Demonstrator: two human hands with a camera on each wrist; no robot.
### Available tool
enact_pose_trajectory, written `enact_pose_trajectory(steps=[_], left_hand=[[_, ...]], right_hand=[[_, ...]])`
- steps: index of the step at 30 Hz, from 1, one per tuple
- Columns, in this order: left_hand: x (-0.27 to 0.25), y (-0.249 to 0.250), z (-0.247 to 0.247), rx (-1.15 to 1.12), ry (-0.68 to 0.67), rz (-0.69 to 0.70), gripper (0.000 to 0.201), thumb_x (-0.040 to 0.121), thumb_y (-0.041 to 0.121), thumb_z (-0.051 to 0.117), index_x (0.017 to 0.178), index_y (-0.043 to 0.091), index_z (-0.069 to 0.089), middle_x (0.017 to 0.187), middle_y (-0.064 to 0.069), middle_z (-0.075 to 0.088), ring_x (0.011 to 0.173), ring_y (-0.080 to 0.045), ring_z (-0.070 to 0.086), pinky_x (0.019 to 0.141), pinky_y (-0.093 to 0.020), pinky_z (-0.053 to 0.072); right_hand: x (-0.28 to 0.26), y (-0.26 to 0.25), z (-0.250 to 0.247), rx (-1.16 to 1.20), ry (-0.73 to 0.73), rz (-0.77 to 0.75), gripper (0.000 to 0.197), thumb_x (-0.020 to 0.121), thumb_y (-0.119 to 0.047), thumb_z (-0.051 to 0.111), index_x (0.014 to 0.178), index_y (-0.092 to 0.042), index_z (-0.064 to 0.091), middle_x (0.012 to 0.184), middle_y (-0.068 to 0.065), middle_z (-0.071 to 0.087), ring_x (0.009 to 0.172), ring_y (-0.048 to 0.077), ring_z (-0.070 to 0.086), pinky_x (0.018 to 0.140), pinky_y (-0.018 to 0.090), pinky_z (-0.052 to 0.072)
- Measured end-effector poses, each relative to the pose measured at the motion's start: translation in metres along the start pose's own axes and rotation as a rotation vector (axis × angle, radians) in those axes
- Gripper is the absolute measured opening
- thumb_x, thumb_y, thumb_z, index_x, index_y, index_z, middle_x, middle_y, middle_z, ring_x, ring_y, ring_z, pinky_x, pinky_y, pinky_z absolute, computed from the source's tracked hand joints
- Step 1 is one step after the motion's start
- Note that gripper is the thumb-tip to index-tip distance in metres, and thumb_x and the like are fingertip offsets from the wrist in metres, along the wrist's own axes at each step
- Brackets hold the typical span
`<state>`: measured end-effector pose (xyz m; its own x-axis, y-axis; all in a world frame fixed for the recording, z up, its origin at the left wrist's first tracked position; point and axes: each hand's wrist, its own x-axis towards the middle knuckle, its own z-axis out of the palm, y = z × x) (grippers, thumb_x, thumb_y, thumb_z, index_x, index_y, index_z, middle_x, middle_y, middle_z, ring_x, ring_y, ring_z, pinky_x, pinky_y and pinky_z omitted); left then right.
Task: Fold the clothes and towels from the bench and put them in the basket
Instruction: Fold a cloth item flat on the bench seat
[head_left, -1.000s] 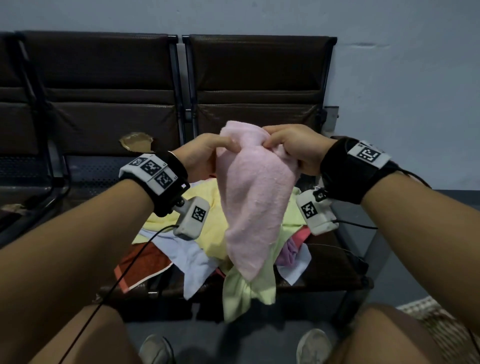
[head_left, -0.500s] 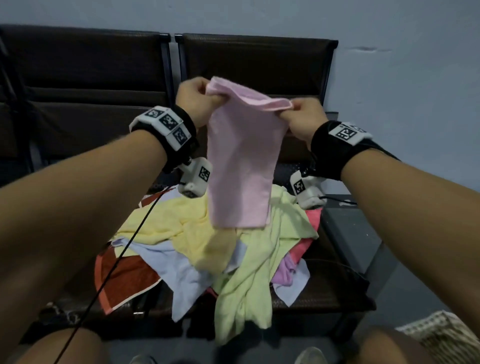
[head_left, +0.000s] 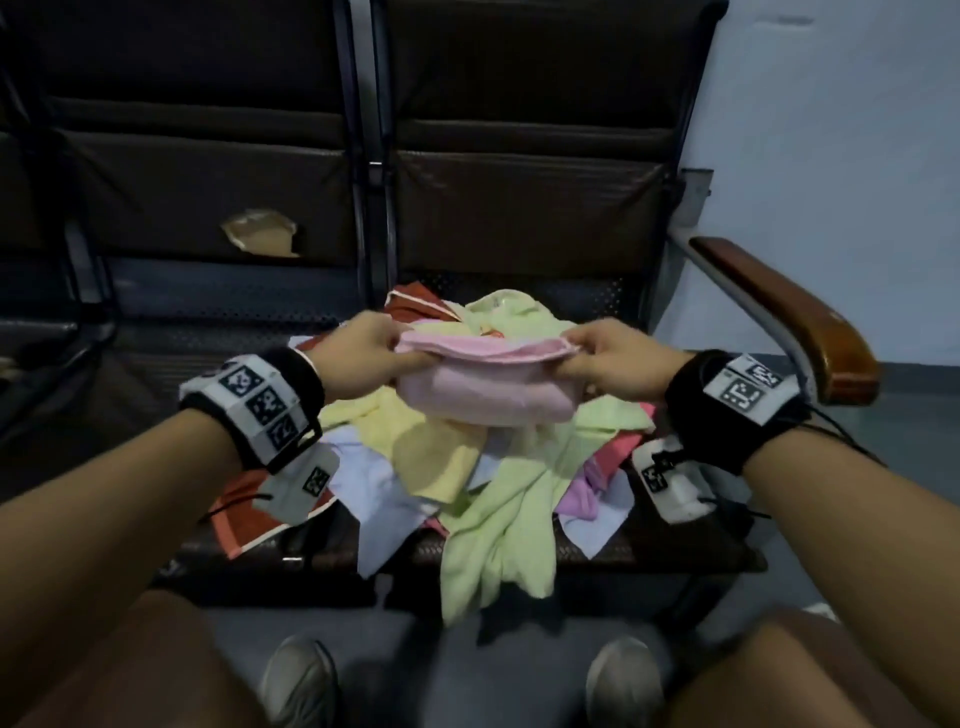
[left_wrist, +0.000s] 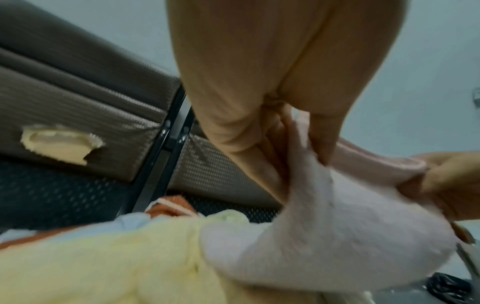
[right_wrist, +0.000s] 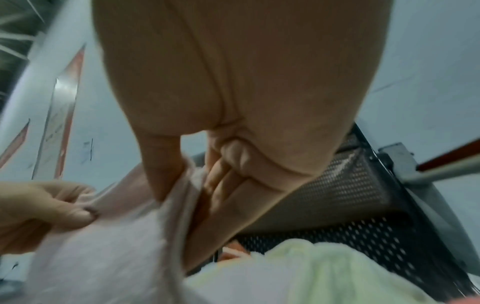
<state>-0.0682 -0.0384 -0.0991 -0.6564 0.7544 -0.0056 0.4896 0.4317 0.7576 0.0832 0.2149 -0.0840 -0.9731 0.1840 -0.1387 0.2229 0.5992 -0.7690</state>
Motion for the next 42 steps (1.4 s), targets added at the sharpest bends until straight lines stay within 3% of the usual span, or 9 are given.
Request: enact_pose_trajectory(steps=[7, 15, 19, 25, 28, 31, 34, 37, 42], left_hand=[[-0.033, -0.023, 0.038, -0.311, -0.518, -0.351, 0.024, 0.095, 0.013, 0.063, 0.111, -0.002, 0.072, 0.105, -0.019, 0.074, 0.095, -0.032, 0.073, 0.078, -0.038, 0.060], [0.011, -0.047, 0.060, -0.373, 0.057, -0.343, 0.014, 0.093, 0.009, 0.061, 0.099, -0.003, 0.066, 0.099, -0.018, 0.066, 0.089, -0.026, 0.063, 0.071, -0.034, 0.057], [0.041, -0.068, 0.068, -0.353, 0.250, -0.328, 0.013, 0.094, 0.022, 0.064, 0.095, 0.010, 0.071, 0.099, -0.012, 0.072, 0.086, -0.023, 0.065, 0.083, -0.042, 0.057], [0.073, -0.078, 0.080, -0.279, 0.450, -0.338, 0.016, 0.091, 0.034, 0.064, 0.101, 0.022, 0.070, 0.095, 0.001, 0.071, 0.092, -0.022, 0.069, 0.077, -0.030, 0.055], [0.078, -0.077, 0.081, -0.263, 0.449, -0.358, 0.037, 0.088, 0.035, 0.069, 0.122, 0.022, 0.061, 0.110, 0.002, 0.066, 0.096, -0.018, 0.064, 0.077, -0.027, 0.050], [0.063, -0.068, 0.076, -0.028, 0.473, -0.159, 0.030, 0.085, 0.026, 0.072, 0.111, 0.017, 0.062, 0.109, 0.001, 0.065, 0.095, -0.015, 0.061, 0.082, -0.032, 0.051], [0.037, -0.067, 0.075, -0.042, 0.206, -0.006, 0.019, 0.081, 0.027, 0.077, 0.097, 0.019, 0.069, 0.099, 0.007, 0.072, 0.090, -0.006, 0.065, 0.090, -0.032, 0.054], [0.011, -0.079, 0.081, 0.154, -0.132, 0.050, 0.064, 0.070, 0.050, 0.082, 0.127, 0.030, 0.062, 0.130, 0.017, 0.060, 0.115, 0.000, 0.055, 0.105, -0.026, 0.043], [-0.001, -0.088, 0.089, 0.315, -0.101, 0.101, 0.072, 0.079, 0.026, 0.079, 0.144, 0.021, 0.048, 0.147, 0.000, 0.051, 0.131, -0.020, 0.050, 0.109, -0.032, 0.039]], right_hand=[[-0.019, 0.047, 0.041, 0.155, -0.393, 0.315, 0.012, 0.093, -0.014, 0.068, 0.092, -0.003, 0.072, 0.080, 0.015, 0.067, 0.069, 0.026, 0.064, 0.065, 0.034, 0.054], [0.032, 0.069, 0.056, 0.241, 0.113, 0.252, 0.008, 0.085, -0.003, 0.063, 0.092, -0.005, 0.067, 0.083, 0.011, 0.057, 0.077, 0.022, 0.057, 0.060, 0.026, 0.056], [0.066, 0.084, 0.065, 0.212, 0.338, 0.214, 0.019, 0.087, -0.010, 0.069, 0.105, -0.009, 0.072, 0.092, 0.010, 0.070, 0.084, 0.025, 0.067, 0.080, 0.038, 0.058], [0.097, 0.091, 0.069, 0.105, 0.484, 0.215, 0.028, 0.088, -0.028, 0.068, 0.114, -0.019, 0.070, 0.094, -0.005, 0.068, 0.098, 0.023, 0.067, 0.091, 0.034, 0.054], [0.095, 0.091, 0.068, 0.043, 0.435, 0.207, 0.040, 0.088, -0.029, 0.068, 0.127, -0.022, 0.061, 0.116, 0.002, 0.068, 0.108, 0.022, 0.065, 0.098, 0.038, 0.052], [0.077, 0.085, 0.065, -0.187, 0.393, 0.018, 0.050, 0.090, -0.028, 0.067, 0.137, -0.022, 0.054, 0.136, 0.003, 0.056, 0.124, 0.020, 0.054, 0.105, 0.030, 0.041], [0.047, 0.081, 0.067, -0.326, 0.257, -0.214, 0.031, 0.091, -0.033, 0.068, 0.119, -0.020, 0.067, 0.122, -0.001, 0.063, 0.113, 0.018, 0.058, 0.102, 0.034, 0.046], [0.021, 0.094, 0.079, -0.471, -0.025, -0.262, 0.059, 0.086, -0.049, 0.072, 0.134, -0.017, 0.062, 0.140, 0.003, 0.059, 0.129, 0.018, 0.053, 0.113, 0.035, 0.039], [0.012, 0.110, 0.087, -0.587, -0.118, -0.212, 0.091, 0.085, -0.043, 0.076, 0.158, -0.015, 0.028, 0.166, 0.005, 0.023, 0.153, 0.018, 0.021, 0.123, 0.030, 0.019]])
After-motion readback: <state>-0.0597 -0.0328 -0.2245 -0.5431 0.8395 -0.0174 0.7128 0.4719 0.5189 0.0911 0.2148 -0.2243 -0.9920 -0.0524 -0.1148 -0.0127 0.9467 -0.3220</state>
